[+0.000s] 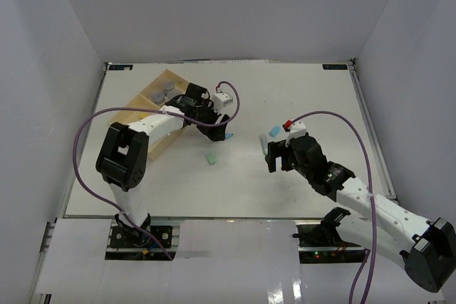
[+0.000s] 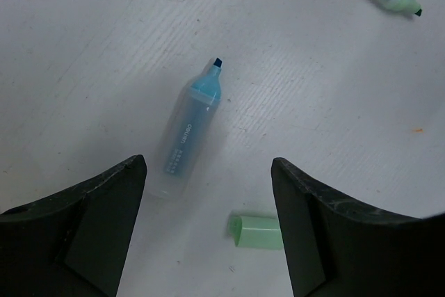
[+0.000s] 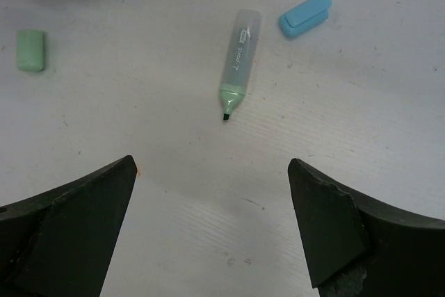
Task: Sort the stationery into containers
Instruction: Pick up the pen from the center of the board.
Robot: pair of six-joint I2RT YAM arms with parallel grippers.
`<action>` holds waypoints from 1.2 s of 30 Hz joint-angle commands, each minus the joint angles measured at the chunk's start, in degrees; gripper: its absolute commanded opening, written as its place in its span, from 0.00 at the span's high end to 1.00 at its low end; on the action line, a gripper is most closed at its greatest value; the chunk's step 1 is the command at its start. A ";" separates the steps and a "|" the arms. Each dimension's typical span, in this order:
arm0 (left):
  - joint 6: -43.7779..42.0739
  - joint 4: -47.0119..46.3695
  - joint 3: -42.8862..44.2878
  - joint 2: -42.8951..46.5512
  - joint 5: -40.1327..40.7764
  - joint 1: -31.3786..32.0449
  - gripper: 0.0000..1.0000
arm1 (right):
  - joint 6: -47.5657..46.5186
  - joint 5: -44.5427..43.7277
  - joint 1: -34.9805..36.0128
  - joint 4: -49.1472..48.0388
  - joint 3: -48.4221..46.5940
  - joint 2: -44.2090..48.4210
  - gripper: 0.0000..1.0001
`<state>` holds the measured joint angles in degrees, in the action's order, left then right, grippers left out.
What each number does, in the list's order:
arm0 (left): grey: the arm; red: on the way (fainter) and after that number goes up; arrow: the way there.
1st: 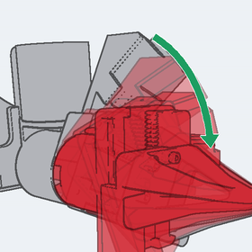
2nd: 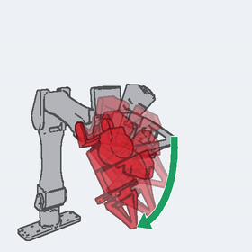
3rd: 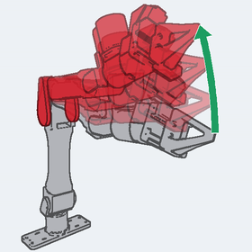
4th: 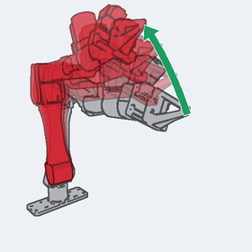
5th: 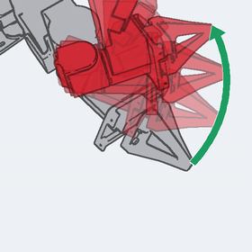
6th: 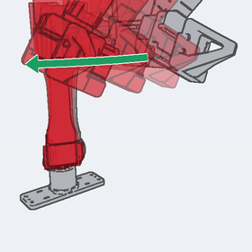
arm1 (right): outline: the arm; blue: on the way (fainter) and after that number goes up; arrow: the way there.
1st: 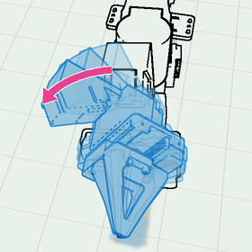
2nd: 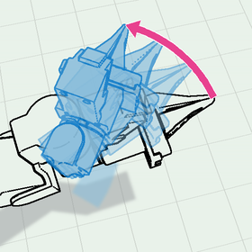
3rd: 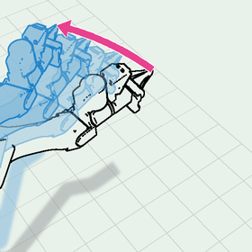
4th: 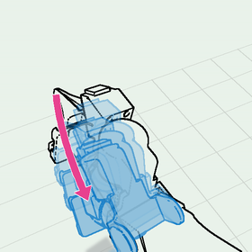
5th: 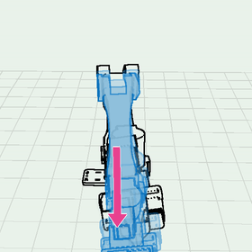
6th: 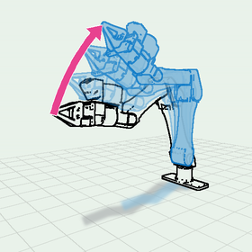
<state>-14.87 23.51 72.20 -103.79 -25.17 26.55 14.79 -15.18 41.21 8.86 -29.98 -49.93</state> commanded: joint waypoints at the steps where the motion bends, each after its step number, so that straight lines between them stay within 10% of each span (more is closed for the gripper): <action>1: -1.74 0.40 2.85 -0.53 2.31 0.09 0.17 | -0.11 1.29 -0.17 -1.30 0.53 0.54 0.04; 36: 1.95 -0.92 -4.70 -4.05 10.48 4.48 0.47 | 3.23 6.48 -0.25 -3.06 1.94 1.85 0.03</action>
<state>-14.74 19.88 69.67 -109.16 -15.16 29.65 16.75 -10.07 41.21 8.40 -28.23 -49.39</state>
